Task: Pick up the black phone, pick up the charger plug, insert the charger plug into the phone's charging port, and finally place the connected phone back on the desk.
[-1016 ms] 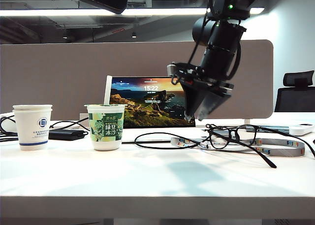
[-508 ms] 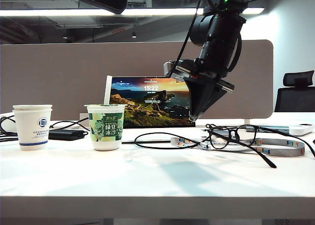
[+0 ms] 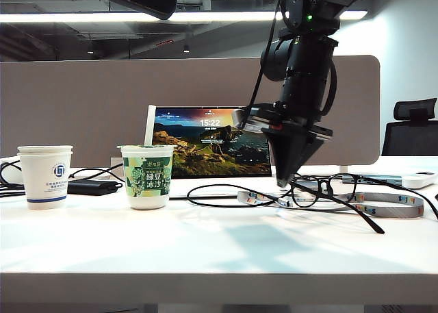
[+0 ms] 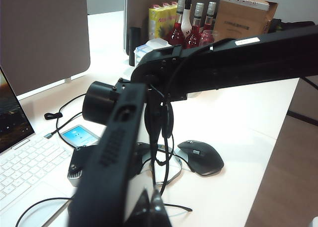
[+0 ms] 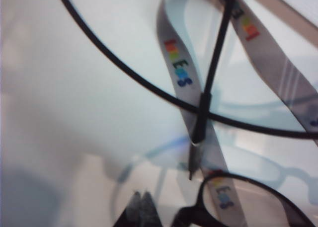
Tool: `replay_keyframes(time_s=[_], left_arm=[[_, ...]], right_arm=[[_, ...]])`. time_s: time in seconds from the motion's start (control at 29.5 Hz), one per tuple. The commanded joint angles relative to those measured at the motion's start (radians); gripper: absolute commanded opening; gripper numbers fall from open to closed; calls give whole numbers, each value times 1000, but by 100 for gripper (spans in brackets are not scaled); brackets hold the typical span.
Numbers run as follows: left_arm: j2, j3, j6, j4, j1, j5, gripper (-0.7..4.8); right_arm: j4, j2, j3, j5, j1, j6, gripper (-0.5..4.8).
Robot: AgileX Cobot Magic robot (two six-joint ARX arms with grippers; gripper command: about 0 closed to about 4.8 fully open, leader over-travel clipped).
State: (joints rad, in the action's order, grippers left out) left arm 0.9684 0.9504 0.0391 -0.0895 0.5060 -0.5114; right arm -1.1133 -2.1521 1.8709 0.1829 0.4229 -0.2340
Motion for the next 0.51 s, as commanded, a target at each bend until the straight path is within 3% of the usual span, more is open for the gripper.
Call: replay_keyframes(time_s=[0.03,0.2,0.3,0.51], left_arm=[[-6,7,2,37,0,-4,-7],[-6,7,2,37,0,-4,-7],[-6,7,2,36,1,-5,-7],[-6,7,2,24,1,-5,-7]], right_arm=[[-17,-3,2,-58,0,-3,-6],[-17,-6,2,-145,-1,-2,-6],[-13,-6,3,-260,-6,0,-6],[26,-5,5,-178,-11,-3,-6]])
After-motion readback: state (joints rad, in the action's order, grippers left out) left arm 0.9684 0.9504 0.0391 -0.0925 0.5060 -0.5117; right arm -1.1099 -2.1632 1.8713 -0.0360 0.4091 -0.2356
